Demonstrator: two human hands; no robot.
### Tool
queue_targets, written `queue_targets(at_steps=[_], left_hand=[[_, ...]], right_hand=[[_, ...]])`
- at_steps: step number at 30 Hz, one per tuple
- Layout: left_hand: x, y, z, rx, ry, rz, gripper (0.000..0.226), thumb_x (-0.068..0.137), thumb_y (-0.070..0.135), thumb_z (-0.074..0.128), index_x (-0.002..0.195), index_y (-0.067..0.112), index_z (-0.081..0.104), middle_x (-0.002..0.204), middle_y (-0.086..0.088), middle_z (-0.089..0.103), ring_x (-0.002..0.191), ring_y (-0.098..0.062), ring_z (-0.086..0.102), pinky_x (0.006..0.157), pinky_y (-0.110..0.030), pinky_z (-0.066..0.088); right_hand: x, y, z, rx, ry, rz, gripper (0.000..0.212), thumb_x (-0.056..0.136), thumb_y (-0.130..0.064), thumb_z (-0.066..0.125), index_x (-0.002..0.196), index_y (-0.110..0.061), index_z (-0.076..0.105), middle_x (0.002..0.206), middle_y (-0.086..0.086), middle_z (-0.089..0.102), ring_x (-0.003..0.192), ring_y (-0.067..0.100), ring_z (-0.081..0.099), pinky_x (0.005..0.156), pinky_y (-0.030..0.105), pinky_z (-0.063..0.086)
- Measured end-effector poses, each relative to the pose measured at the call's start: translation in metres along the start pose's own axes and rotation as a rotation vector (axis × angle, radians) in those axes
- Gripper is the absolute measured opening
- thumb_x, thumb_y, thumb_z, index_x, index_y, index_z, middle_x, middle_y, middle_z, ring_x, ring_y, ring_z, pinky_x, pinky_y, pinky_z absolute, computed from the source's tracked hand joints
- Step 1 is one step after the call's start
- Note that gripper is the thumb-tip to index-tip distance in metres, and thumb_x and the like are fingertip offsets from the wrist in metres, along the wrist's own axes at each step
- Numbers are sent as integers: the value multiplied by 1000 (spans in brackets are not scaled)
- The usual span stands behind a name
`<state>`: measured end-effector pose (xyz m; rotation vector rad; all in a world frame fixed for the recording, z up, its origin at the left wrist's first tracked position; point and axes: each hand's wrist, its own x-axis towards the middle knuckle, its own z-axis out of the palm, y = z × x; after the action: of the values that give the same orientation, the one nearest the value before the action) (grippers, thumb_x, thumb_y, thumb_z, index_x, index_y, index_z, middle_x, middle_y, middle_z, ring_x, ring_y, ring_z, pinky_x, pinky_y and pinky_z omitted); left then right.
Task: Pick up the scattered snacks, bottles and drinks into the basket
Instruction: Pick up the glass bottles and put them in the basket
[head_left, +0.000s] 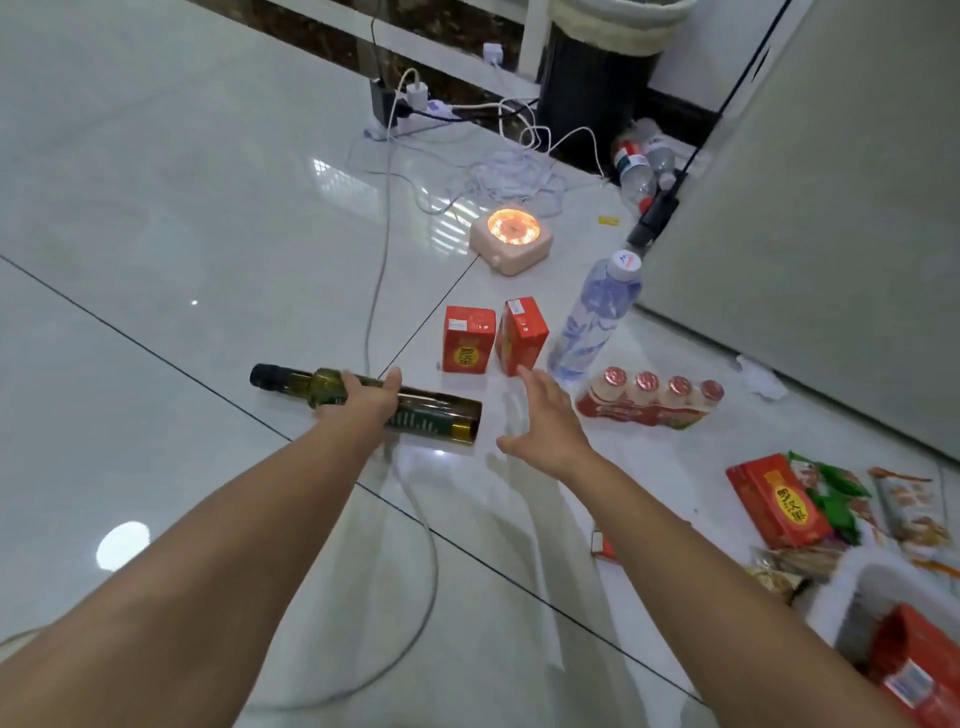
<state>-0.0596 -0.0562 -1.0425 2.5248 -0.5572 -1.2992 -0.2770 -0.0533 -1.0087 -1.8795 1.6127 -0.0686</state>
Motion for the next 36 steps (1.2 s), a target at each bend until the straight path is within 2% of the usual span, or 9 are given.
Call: queue_targets(at_steps=[5, 8, 11, 16, 20, 23, 27, 30, 36], left_hand=[[5, -10, -10, -98, 8, 92, 61, 95, 54, 38, 149, 43, 12, 148, -22, 14, 126, -42, 34, 101, -51, 37], [15, -9, -16, -197, -20, 136, 50, 97, 48, 40, 144, 40, 26, 141, -22, 28, 119, -39, 43, 98, -48, 44], [19, -10, -19, -315, -87, 166, 43, 99, 40, 39, 141, 36, 31, 138, -18, 36, 112, -32, 48, 84, -40, 47], [19, -8, -16, -426, -65, 188, 34, 99, 41, 38, 131, 31, 43, 131, -15, 44, 102, -25, 50, 74, -34, 48], [17, -9, -10, -443, -13, 172, 30, 98, 45, 37, 124, 32, 44, 126, -16, 46, 105, -29, 53, 86, -41, 50], [10, -16, -2, -424, 54, 148, 20, 97, 47, 37, 113, 37, 43, 120, -15, 47, 102, -29, 52, 82, -40, 50], [-6, -24, 14, -330, 183, 129, 26, 95, 55, 32, 116, 40, 38, 123, -19, 44, 112, -34, 47, 91, -43, 47], [-27, -19, 20, -251, 275, 203, 31, 98, 50, 29, 124, 37, 38, 129, -20, 36, 119, -32, 38, 82, -36, 41], [-46, -9, 31, -94, 416, 580, 28, 99, 46, 31, 122, 35, 41, 123, -15, 37, 114, -28, 34, 93, -41, 47]], right_hand=[[26, -18, 34, 29, -60, -61, 97, 77, -29, 75, 149, -27, 11, 158, -2, 11, 145, 22, 11, 117, 42, 19], [39, -29, 46, 38, -83, -102, 91, 78, -25, 74, 149, -24, 16, 155, 0, 20, 142, 21, 19, 116, 41, 24], [49, -34, 55, -14, -78, -126, 82, 77, -26, 74, 145, -22, 28, 145, 2, 38, 133, 21, 34, 111, 40, 33], [57, -35, 63, -195, 15, -167, 64, 74, -36, 75, 129, -23, 45, 123, 1, 56, 112, 20, 50, 96, 35, 45], [55, -40, 59, -297, 34, -149, 52, 73, -31, 76, 118, -22, 51, 112, 2, 60, 101, 19, 54, 78, 31, 47], [51, -44, 56, -342, -2, -132, 50, 75, -26, 74, 117, -20, 47, 112, 5, 57, 103, 20, 52, 74, 31, 45], [44, -48, 53, -455, -51, -174, 46, 81, -25, 68, 121, -16, 46, 120, 8, 50, 110, 24, 47, 71, 33, 39], [37, -46, 51, -450, -54, -164, 48, 81, -26, 67, 123, -17, 46, 120, 7, 48, 110, 24, 46, 70, 33, 38], [22, -33, 46, -284, -39, -37, 62, 70, -23, 77, 119, -18, 39, 115, 5, 52, 106, 26, 52, 70, 34, 43]])
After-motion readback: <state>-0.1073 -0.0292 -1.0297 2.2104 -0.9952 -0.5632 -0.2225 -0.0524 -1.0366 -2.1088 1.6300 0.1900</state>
